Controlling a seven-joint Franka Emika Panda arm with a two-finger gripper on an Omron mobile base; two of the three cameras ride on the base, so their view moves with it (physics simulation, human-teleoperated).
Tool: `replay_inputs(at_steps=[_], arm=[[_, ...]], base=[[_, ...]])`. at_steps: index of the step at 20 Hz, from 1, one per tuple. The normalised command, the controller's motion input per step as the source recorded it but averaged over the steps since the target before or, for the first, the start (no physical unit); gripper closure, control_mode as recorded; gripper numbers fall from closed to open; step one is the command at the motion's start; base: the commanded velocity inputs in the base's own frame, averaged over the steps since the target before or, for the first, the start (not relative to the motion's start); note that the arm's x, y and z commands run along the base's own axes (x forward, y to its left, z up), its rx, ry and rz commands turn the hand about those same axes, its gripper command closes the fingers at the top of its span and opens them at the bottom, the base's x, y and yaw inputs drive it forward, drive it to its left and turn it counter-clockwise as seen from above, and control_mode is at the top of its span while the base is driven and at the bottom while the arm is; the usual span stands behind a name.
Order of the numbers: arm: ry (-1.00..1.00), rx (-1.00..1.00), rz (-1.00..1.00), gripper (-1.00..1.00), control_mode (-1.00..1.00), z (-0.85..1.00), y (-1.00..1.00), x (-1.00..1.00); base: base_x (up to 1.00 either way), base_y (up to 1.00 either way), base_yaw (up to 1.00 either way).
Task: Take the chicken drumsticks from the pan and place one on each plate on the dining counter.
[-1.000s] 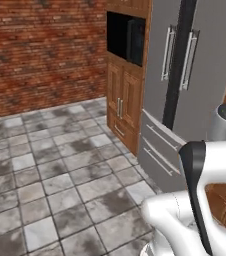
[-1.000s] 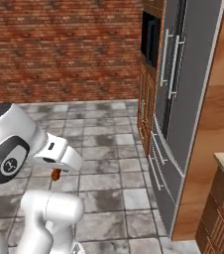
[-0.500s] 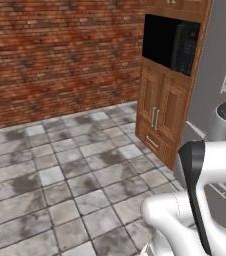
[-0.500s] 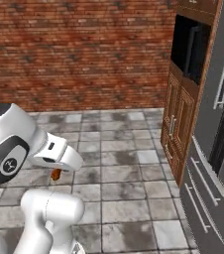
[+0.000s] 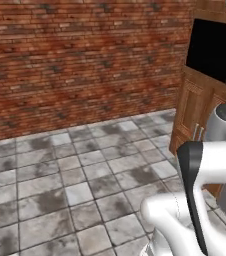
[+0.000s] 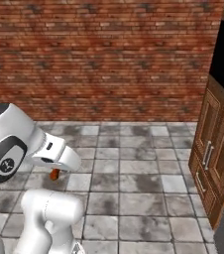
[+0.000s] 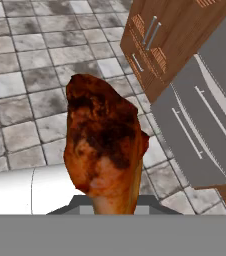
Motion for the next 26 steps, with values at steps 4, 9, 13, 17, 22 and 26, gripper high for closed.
replay_inputs(at_steps=[4, 9, 13, 17, 22, 26], arm=[[0.00, 0.00, 0.00, 1.00, 1.00, 0.00, 0.00, 0.00], [0.00, 0.00, 0.00, 1.00, 1.00, 0.00, 0.00, 0.00], [0.00, 0.00, 0.00, 1.00, 1.00, 0.00, 0.00, 0.00], [0.00, 0.00, 0.00, 1.00, 1.00, 0.00, 0.00, 0.00], [0.00, 0.00, 0.00, 1.00, 1.00, 0.00, 0.00, 0.00], [0.00, 0.00, 0.00, 1.00, 1.00, 0.00, 0.00, 0.00]], base=[[1.00, 0.25, 0.32], [1.00, 0.16, 0.41], [1.00, 0.23, 0.46], [1.00, 0.25, 0.49], [1.00, 0.30, 0.47], [1.00, 0.46, 0.43]])
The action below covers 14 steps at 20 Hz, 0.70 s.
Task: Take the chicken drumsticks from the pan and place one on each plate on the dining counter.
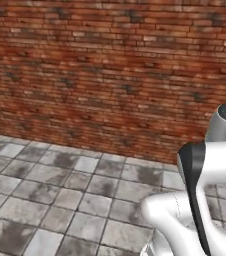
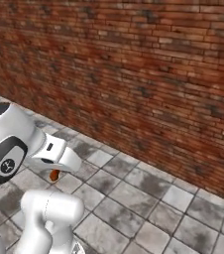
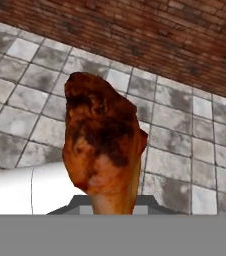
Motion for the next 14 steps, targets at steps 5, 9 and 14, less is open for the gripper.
replay_inputs(at_steps=[5, 9, 14], arm=[[0.00, 0.00, 0.00, 1.00, 1.00, 0.00, 0.00, 0.00], [0.00, 0.00, 0.00, 1.00, 1.00, 0.00, 0.00, 0.00], [0.00, 0.00, 0.00, 1.00, 1.00, 0.00, 0.00, 0.00]], base=[[1.00, 0.66, 0.36], [1.00, 0.89, 0.23], [1.00, 0.93, 0.12]])
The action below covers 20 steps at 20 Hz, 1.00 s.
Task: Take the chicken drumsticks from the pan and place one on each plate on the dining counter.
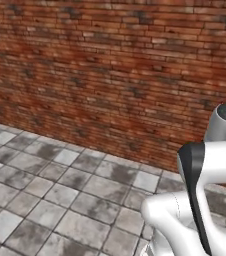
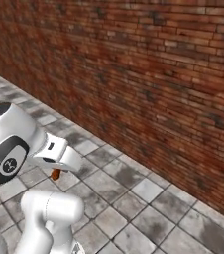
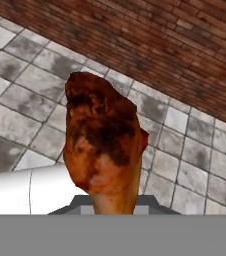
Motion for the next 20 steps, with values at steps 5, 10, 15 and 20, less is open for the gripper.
replay_inputs(at_steps=[5, 10, 15, 20], arm=[[0.00, 0.00, 0.00, 1.00, 1.00, 0.00, 0.00, 0.00], [0.00, 0.00, 0.00, 1.00, 1.00, 0.00, 0.00, 0.00], [0.00, 0.00, 0.00, 1.00, 1.00, 0.00, 0.00, 0.00], [0.00, 0.00, 0.00, 1.00, 1.00, 0.00, 0.00, 0.00]], base=[[1.00, 0.97, 0.11], [1.00, 0.96, 0.15], [1.00, 0.96, 0.10], [1.00, 0.89, 0.02]])
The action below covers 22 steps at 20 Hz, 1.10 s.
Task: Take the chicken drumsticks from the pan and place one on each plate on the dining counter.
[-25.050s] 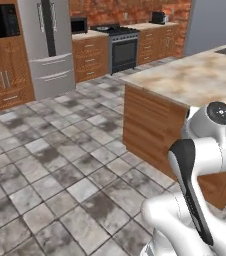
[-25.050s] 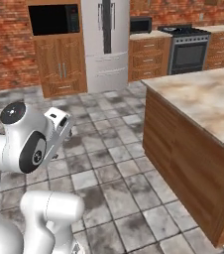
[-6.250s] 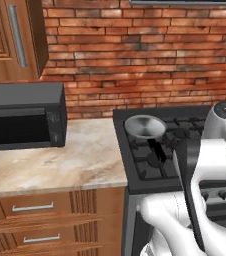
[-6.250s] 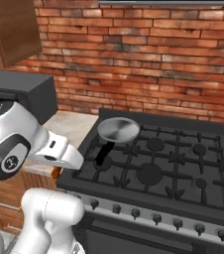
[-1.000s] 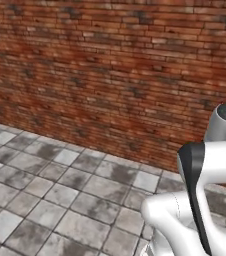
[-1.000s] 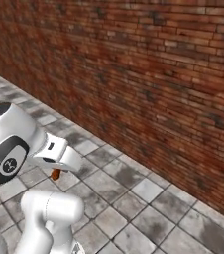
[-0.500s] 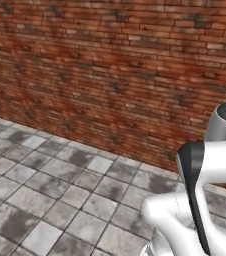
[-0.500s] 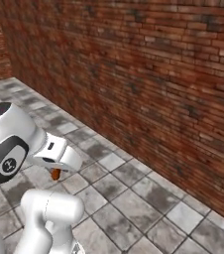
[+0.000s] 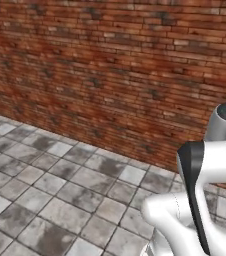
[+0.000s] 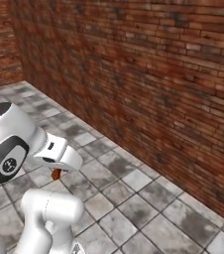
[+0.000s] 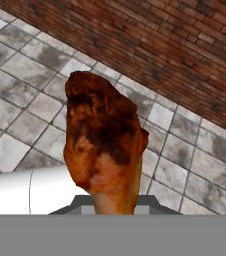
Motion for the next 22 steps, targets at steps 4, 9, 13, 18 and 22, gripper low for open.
replay_inputs(at_steps=[4, 9, 13, 18, 22], arm=[[0.00, 0.00, 0.00, 1.00, 1.00, 0.00, 0.00, 0.00], [0.00, 0.00, 0.00, 1.00, 1.00, 0.00, 0.00, 0.00], [0.00, 0.00, 0.00, 1.00, 1.00, 0.00, 0.00, 0.00], [0.00, 0.00, 0.00, 1.00, 1.00, 0.00, 0.00, 0.00], [0.00, 0.00, 0.00, 1.00, 1.00, 0.00, 0.00, 0.00]], base=[[1.00, 0.76, 0.00], [1.00, 0.75, -0.01], [1.00, 0.78, -0.04], [1.00, 0.84, -0.09], [1.00, 0.93, -0.11]])
